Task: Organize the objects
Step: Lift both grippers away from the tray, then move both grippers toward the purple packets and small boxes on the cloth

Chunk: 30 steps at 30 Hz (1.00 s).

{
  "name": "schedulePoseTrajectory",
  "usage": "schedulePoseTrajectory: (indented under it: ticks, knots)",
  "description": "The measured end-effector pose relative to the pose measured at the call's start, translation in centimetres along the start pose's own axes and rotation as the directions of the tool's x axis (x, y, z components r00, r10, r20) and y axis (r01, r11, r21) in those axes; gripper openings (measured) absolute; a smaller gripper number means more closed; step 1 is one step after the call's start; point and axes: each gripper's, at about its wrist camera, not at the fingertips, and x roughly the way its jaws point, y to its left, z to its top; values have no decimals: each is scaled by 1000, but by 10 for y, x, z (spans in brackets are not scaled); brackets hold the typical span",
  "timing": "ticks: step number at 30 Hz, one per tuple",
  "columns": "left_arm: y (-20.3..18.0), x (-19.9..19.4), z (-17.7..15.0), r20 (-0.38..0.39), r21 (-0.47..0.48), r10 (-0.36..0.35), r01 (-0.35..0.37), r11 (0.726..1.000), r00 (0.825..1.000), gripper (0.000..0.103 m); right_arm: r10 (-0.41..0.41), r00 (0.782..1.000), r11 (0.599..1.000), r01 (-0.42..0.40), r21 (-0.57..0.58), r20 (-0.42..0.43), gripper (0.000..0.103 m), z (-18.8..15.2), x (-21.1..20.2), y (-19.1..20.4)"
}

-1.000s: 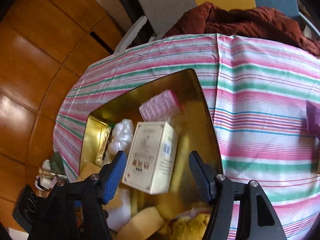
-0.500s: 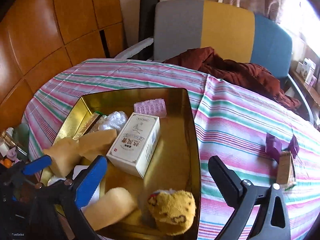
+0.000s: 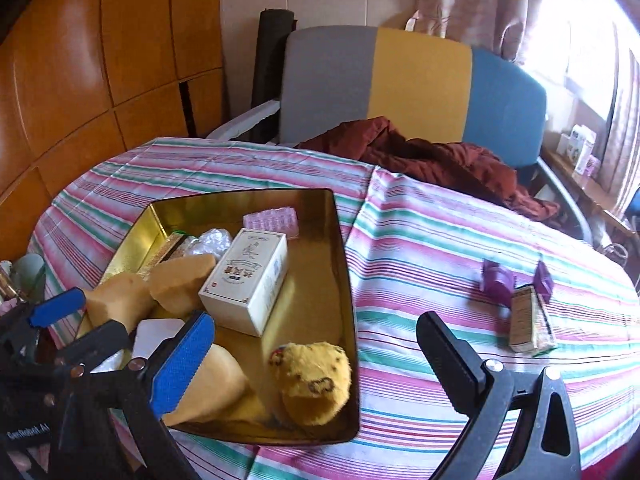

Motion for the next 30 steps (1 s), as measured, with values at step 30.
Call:
schedulePoseTrajectory:
  ticks: [30]
  knots:
    - [-22,-4,-3,-10,36,-7,8,999,1000,84,-173,985,983,174,-52,13,103,-17,-8,-42]
